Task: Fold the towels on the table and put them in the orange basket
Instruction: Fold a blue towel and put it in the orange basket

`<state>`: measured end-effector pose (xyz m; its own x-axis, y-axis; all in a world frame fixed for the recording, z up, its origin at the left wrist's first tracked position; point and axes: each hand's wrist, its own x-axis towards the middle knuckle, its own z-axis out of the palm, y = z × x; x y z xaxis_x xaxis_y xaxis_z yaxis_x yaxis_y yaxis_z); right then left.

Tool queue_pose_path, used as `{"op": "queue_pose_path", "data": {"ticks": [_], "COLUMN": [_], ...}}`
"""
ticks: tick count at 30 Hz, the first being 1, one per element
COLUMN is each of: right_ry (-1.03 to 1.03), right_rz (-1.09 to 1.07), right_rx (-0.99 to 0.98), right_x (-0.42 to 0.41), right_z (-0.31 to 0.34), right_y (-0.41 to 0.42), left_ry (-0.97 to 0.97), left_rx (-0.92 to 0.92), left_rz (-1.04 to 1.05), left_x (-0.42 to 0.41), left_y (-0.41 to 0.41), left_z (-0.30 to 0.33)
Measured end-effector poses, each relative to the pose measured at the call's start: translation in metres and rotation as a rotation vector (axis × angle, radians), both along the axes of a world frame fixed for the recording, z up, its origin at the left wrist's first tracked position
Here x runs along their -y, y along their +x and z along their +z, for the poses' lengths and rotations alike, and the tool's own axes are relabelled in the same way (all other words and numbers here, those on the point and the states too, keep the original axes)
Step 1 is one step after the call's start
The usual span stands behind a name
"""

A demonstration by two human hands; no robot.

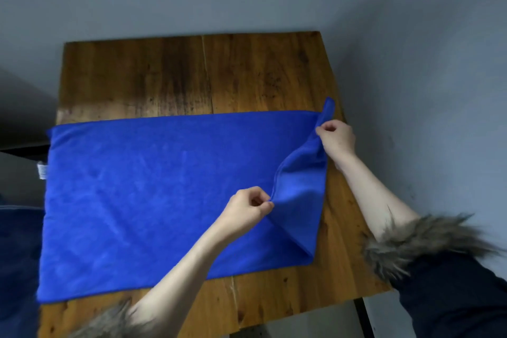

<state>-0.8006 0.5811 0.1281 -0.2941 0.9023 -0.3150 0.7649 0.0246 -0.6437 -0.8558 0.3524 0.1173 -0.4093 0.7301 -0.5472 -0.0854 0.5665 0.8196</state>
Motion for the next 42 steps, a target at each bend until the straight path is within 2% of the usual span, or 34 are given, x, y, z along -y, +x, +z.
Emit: {"op": "queue_pose_path", "data": {"ticks": [4, 11, 20, 23, 26, 28, 30, 32, 37, 42], "right_ry": [0.030, -0.006, -0.114, -0.173, -0.155, -0.028, 0.121, 0.143, 0.158, 0.150], "right_rz": [0.151, 0.395, 0.605, 0.676, 0.763, 0.888, 1.035, 1.107, 1.137, 0.901], "right_rx": [-0.142, -0.305, -0.287, -0.228, -0.094, 0.099, 0.347, 0.500, 0.575, 0.609], "right_x": [0.055, 0.160, 0.267, 0.286, 0.292, 0.285, 0.272, 0.258, 0.238, 0.229], "right_z": [0.035, 0.075, 0.075, 0.056, 0.032, 0.014, -0.003, -0.018, -0.035, -0.031], "right_y": [-0.037, -0.121, -0.224, -0.242, -0.243, -0.237, -0.225, -0.211, -0.174, -0.146], "left_ry": [0.111, 0.160, 0.188, 0.090, -0.156, -0.314, -0.359, -0.384, -0.436, -0.374], "left_rx": [0.101, 0.036, -0.120, -0.112, -0.078, -0.080, -0.086, -0.100, -0.243, -0.298], "left_rz": [0.169, 0.458, 0.806, 0.884, 0.913, 0.893, 0.865, 0.836, 0.801, 0.744], "left_x": [0.058, 0.178, 0.276, 0.294, 0.307, 0.312, 0.311, 0.307, 0.292, 0.266], "left_y": [-0.038, -0.086, -0.128, -0.126, -0.125, -0.124, -0.122, -0.120, -0.121, -0.135], "left_z": [0.030, 0.062, 0.053, 0.034, 0.004, -0.014, -0.022, -0.025, -0.029, -0.028]}}
